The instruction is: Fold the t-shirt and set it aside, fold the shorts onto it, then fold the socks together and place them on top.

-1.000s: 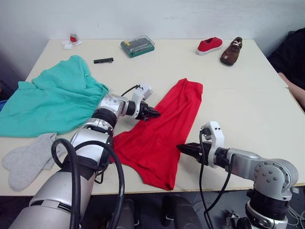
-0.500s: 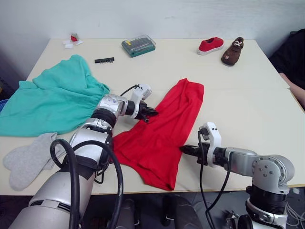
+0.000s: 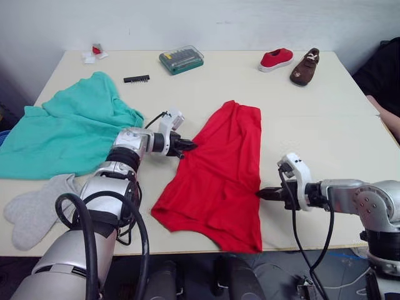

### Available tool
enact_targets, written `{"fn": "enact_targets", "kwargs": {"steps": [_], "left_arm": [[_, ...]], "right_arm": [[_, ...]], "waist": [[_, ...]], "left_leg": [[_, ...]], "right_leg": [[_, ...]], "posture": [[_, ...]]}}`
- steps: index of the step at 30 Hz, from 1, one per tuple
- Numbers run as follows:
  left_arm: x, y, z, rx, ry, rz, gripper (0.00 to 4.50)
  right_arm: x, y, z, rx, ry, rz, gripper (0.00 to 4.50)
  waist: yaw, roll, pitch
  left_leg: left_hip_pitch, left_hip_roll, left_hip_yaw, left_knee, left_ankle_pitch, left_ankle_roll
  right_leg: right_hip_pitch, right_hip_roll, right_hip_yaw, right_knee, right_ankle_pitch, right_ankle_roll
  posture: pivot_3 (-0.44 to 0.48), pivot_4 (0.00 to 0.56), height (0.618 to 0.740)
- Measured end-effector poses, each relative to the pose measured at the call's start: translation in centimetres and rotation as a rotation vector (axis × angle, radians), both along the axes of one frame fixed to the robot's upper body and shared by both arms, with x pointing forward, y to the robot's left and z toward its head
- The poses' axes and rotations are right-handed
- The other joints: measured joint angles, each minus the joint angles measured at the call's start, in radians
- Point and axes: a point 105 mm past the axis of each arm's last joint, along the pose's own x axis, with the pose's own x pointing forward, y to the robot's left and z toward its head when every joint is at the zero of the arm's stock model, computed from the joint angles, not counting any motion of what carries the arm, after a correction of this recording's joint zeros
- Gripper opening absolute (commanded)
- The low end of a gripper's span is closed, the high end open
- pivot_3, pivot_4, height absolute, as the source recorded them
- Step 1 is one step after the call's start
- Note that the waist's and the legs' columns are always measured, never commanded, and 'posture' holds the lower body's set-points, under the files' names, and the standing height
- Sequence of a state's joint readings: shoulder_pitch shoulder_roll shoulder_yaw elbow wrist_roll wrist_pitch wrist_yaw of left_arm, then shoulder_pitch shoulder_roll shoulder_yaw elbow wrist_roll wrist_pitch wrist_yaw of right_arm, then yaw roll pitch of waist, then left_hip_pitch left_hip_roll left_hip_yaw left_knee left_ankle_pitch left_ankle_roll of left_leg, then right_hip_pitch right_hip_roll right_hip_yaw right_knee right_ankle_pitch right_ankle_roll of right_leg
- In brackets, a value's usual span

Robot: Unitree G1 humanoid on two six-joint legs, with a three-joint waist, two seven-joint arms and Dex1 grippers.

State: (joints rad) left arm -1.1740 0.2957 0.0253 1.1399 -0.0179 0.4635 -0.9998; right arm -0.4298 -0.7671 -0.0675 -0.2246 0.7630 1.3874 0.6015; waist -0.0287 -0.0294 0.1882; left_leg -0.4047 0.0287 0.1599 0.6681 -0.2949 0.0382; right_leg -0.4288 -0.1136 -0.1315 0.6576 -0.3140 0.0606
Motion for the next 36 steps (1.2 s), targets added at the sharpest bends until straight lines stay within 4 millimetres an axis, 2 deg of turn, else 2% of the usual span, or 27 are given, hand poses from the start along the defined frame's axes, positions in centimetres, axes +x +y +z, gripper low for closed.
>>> {"fn": "enact_targets", "kwargs": {"steps": [8,15,23,27,28,30,36], "left_arm": [[-2.8,1.7,-1.0,-0.031,-0.007,0.072,0.0],[-5.7,3.3,-0.8,-0.056,-0.023,0.215,0.0],[-5.5,3.7,-0.5,-0.048,-0.066,0.257,0.0],[-5.0,4.4,-1.0,-0.015,-0.083,0.217,0.97],[-4.9,4.7,-1.0,-0.008,-0.087,0.209,1.32],[-4.8,5.4,-0.5,0.012,-0.114,0.174,1.94],[-6.2,7.4,1.0,0.111,-0.245,0.0,3.89]], "right_arm": [[2.2,-0.6,0.6,-0.062,-0.055,0.126,0.03],[3.7,-0.4,0.6,-0.122,-0.091,0.265,0.03],[4.1,-0.3,0.5,-0.148,-0.124,0.332,0.03],[3.6,-0.6,0.3,-0.144,-0.184,0.319,0.0],[3.5,-0.7,0.3,-0.142,-0.194,0.312,0.19],[2.9,-0.9,0.2,-0.129,-0.207,0.294,0.65],[0.6,-1.7,0.1,-0.109,-0.216,0.253,2.7]], "waist": [[0.002,0.0,0.0],[0.003,0.0,0.0],[0.003,0.0,0.0],[0.005,0.0,0.0],[0.006,0.0,0.0],[0.007,0.0,0.0],[0.016,0.001,0.0]], "left_leg": [[0.0,0.001,0.0,0.002,0.0,-0.001],[0.001,0.001,-0.002,0.006,0.0,0.0],[0.001,0.002,-0.003,0.01,0.0,-0.001],[0.001,0.002,-0.003,0.01,0.0,-0.001],[0.001,0.002,-0.003,0.01,0.0,-0.001],[0.001,0.002,-0.003,0.01,-0.001,-0.001],[0.0,0.002,-0.003,0.009,-0.001,-0.001]], "right_leg": [[0.0,0.0,0.001,0.002,0.0,0.0],[0.002,0.0,0.001,0.001,0.0,0.0],[0.004,-0.001,0.0,0.002,0.0,-0.001],[0.004,-0.001,-0.001,0.002,0.0,-0.001],[0.004,-0.001,-0.001,0.002,0.0,-0.001],[0.004,-0.001,-0.001,0.002,0.0,-0.001],[0.003,-0.001,-0.001,0.001,0.0,-0.001]], "posture": [[0.0,0.15,0.74],[0.0,0.15,0.74],[0.0,0.15,0.74],[0.0,0.15,0.74],[0.0,0.15,0.74],[0.0,0.15,0.74],[0.0,0.15,0.74]]}}
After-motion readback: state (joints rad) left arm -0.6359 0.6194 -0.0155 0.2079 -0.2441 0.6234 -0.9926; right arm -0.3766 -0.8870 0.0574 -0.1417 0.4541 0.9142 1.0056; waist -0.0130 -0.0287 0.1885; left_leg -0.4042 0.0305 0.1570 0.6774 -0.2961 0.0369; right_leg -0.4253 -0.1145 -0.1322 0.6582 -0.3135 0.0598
